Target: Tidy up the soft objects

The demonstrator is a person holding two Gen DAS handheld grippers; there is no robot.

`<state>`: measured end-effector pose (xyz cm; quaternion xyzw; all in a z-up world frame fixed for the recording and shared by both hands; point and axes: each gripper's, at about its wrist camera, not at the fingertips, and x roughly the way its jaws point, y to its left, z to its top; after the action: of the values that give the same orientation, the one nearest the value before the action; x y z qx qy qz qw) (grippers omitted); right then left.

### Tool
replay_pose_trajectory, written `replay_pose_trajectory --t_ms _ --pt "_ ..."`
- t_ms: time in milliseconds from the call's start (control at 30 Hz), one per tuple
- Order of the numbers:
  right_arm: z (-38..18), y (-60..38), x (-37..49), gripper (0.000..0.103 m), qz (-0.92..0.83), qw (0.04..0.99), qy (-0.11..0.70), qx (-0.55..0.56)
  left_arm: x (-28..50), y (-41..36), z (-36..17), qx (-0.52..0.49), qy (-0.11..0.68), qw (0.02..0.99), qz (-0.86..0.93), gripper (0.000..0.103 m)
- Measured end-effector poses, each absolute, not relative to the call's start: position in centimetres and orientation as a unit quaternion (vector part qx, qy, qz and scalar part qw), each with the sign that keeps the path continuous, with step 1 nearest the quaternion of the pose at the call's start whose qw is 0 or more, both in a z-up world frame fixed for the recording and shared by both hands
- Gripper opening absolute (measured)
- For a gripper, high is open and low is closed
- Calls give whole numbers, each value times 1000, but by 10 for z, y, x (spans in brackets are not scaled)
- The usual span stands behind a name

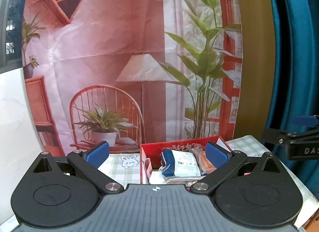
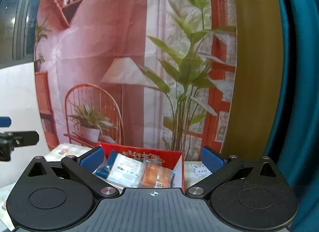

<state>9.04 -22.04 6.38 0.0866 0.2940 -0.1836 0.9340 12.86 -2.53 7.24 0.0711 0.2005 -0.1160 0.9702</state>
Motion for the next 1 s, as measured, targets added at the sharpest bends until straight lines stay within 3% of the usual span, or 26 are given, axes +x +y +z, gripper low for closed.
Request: replay_pose_trajectory --t_ms 1000 --pt "72 -220 58 103 -205 925 294 126 101 -22 73 78 190 973 -109 103"
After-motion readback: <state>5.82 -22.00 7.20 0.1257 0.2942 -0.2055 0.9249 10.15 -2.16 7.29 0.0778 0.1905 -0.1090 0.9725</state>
